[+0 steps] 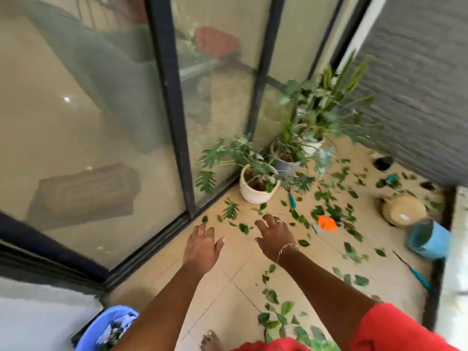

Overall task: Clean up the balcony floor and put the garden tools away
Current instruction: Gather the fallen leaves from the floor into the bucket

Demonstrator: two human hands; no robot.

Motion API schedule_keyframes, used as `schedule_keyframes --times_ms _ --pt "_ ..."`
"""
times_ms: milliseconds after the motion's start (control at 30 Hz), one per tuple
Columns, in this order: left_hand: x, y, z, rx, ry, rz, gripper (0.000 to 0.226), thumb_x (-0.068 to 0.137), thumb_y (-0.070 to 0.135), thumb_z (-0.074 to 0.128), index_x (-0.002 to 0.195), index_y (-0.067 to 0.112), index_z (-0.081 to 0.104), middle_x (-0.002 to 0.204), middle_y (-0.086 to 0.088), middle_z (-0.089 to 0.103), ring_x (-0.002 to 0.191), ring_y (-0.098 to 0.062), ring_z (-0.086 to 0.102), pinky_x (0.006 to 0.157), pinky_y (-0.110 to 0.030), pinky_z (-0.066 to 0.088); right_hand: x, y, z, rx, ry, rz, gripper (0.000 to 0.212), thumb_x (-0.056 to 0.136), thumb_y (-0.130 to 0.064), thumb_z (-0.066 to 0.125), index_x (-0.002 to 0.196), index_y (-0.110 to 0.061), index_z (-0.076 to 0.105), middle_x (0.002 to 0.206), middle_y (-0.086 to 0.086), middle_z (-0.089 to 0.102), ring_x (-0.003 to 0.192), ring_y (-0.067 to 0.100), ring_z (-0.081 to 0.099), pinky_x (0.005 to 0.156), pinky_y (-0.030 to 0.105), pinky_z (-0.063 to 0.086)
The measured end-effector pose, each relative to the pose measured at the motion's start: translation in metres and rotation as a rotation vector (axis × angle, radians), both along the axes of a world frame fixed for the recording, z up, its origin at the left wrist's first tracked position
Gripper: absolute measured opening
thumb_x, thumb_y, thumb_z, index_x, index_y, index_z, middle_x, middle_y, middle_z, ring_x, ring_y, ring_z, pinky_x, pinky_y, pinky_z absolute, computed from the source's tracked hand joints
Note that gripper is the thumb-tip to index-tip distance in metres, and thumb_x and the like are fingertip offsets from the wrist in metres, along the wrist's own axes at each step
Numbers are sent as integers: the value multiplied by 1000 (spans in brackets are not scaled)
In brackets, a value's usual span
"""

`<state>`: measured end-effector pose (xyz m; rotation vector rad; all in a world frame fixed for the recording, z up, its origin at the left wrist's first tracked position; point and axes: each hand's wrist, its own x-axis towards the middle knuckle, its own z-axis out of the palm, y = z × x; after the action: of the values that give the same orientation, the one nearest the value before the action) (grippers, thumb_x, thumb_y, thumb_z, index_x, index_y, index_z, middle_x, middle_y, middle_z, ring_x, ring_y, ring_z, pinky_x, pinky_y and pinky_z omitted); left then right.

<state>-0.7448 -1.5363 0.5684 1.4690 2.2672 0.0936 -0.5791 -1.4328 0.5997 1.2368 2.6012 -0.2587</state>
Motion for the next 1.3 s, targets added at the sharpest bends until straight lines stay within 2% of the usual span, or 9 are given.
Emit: schedule_keyframes --times_ms 67,133,233,500,667,833,1067,1300 --pt "23 13 -3 15 -3 -62 61 98 52 24 144 11 32 152 -15 25 142 -28 19 113 -34 21 26 2 -1 -2 -16 -65 48 94 -33 46 138 -17 35 145 10 30 129 30 34 104 37 30" --pt "48 22 -2 -7 -3 -113 62 98 52 29 145 12 30 154 -15 20 143 -28 14 115 -35 18 52 3 -2 3 -17 -110 48 94 -34 45 139 -18 34 144 9 31 130 28 33 104 36 30" --pt "86 32 2 -23 19 -177 66 97 54 31 147 12 25 156 -15 14 145 -29 7 117 -37 13 91 4 -4 -2 1 -178 47 95 -35 44 138 -18 35 144 8 31 131 28 32 105 36 28" --pt "211 42 7 -50 26 -314 67 97 53 31 149 12 18 157 -14 11 145 -28 6 117 -37 6 225 -20 -7 -15 78 -363 47 94 -31 45 138 -16 36 142 10 34 125 30 38 103 36 31" --pt "293 55 3 -71 32 -434 66 98 52 28 149 13 18 157 -13 12 145 -28 9 118 -37 8 318 -36 -5 -10 40 -497 48 95 -34 45 139 -18 35 142 9 33 129 28 33 104 36 30" --pt "356 85 4 -63 25 -559 65 98 51 28 149 11 18 157 -14 10 145 -29 9 118 -38 11 388 -27 1 20 18 -672 45 94 -36 45 136 -21 36 139 6 35 124 28 39 101 35 33" --pt "394 178 -7 -28 -10 -619 64 98 51 28 148 12 20 156 -13 14 144 -27 10 117 -39 11 423 39 -13 40 38 -757 42 95 -38 42 134 -22 40 138 5 38 125 26 38 102 34 35" --pt "403 327 -17 -60 -32 -669 67 97 54 31 149 14 19 157 -13 14 144 -28 12 117 -38 17 435 188 -15 -39 20 -757 46 94 -39 44 137 -23 37 142 4 34 127 25 36 103 34 34"
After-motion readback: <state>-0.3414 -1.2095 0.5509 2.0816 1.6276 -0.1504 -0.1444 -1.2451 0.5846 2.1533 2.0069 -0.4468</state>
